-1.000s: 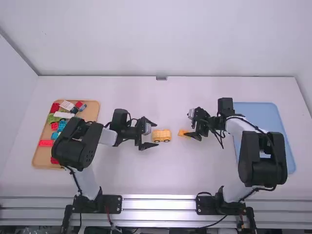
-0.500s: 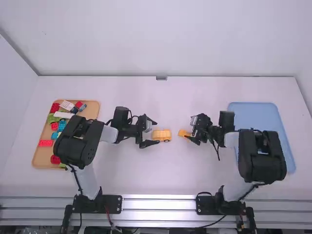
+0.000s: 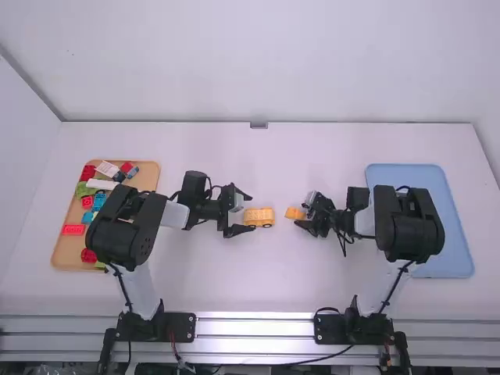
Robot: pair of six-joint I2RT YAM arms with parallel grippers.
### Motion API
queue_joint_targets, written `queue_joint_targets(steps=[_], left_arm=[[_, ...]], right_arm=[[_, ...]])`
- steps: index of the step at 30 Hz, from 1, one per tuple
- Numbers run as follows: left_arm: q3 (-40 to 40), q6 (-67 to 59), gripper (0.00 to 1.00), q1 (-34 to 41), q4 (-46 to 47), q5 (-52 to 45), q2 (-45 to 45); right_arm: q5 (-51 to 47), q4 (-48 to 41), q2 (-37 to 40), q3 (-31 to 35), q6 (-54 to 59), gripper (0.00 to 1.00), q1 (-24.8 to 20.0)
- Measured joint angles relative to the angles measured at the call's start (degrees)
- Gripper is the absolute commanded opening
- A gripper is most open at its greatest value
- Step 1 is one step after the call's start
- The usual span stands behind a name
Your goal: Assemble lego blocks to make yellow taxi
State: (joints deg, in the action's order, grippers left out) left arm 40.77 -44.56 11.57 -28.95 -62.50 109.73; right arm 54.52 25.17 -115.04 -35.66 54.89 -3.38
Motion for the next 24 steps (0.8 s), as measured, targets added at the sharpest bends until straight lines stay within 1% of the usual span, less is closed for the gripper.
queue_joint_targets(steps=[1,3,4,5,6,8,9,10,12,13,17,19,20,23,24], left_arm=[[0.0,0.0,0.99,0.0,0.0,0.0,0.0],[0.0,0.0,0.99,0.0,0.0,0.0,0.0],[0.0,0.0,0.99,0.2,0.2,0.0,0.0],[0.0,0.0,0.99,0.3,0.2,0.0,0.0],[0.0,0.0,0.99,0.4,0.2,0.1,0.0],[0.0,0.0,0.99,0.6,0.2,0.3,0.0],[0.0,0.0,0.99,0.8,0.2,0.6,0.0],[0.0,0.0,0.99,1.2,0.4,1.3,0.0],[0.0,0.0,0.99,1.8,0.7,2.4,0.0],[0.0,0.0,0.99,2.6,1.0,3.7,0.0],[0.0,0.0,0.99,3.9,1.0,5.8,0.0],[0.0,0.0,0.99,4.0,0.8,6.3,0.0],[0.0,0.0,0.99,4.0,0.9,6.5,0.0],[0.0,0.0,0.99,4.0,1.3,7.1,0.0],[0.0,0.0,0.99,4.0,1.4,7.1,0.0]], right_arm=[[0.2,-0.8,0.0,-0.3,0.6,0.55,0.0],[0.9,-1.8,0.0,-0.9,1.8,0.50,0.0],[1.3,-2.1,0.0,-1.0,2.7,0.46,0.0],[2.0,-2.3,0.0,-1.0,3.6,0.44,0.0],[2.8,-2.5,0.0,-1.0,4.5,0.39,0.0],[3.5,-2.7,0.0,-1.0,5.4,0.35,0.0],[3.7,-2.7,0.0,-1.0,5.7,0.30,0.0],[3.9,-2.9,0.0,-1.0,6.2,0.28,0.0],[4.3,-3.1,0.0,-1.0,6.5,0.33,0.0],[4.5,-3.3,0.0,-1.0,6.3,0.50,0.0],[3.6,-3.3,0.0,-1.0,6.0,0.49,0.2],[2.8,-3.3,0.0,-1.0,5.7,0.46,0.2],[2.3,-3.3,0.0,-1.0,5.6,0.42,0.2],[1.4,-3.8,0.0,-1.0,5.4,0.41,0.2],[1.1,-4.2,0.0,-1.0,5.3,0.40,0.2]])
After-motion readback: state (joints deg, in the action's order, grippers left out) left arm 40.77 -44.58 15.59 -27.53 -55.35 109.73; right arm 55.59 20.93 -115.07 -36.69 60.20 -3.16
